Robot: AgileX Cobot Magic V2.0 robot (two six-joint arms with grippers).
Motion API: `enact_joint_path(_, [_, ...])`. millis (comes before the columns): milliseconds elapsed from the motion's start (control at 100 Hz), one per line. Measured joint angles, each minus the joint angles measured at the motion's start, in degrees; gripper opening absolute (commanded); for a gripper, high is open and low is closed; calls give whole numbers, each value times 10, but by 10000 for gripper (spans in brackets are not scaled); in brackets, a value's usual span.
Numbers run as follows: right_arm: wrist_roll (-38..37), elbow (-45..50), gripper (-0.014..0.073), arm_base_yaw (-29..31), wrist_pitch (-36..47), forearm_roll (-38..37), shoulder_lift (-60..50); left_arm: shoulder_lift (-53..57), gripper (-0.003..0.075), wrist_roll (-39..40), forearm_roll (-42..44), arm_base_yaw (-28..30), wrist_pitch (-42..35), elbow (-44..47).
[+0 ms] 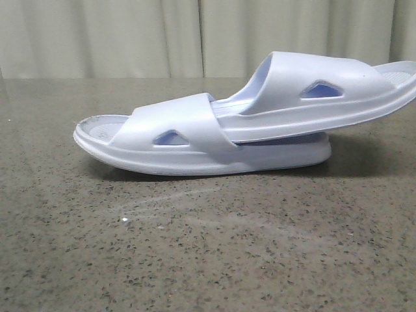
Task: Insert blue slippers together front up
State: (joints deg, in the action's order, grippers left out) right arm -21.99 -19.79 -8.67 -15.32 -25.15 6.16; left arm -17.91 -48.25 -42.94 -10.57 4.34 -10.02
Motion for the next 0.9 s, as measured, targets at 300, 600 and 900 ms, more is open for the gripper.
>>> enact_joint_path(300, [0, 0, -92, 0, 0, 0, 0, 63, 16, 390, 392, 0, -88, 75])
enact_joint_path(600, [0, 0, -92, 0, 0, 0, 0, 110, 16, 416, 416, 0, -111, 102])
enact_joint_path(900, [0, 0, -92, 0, 0, 0, 0, 177, 16, 416, 424, 27, -48, 102])
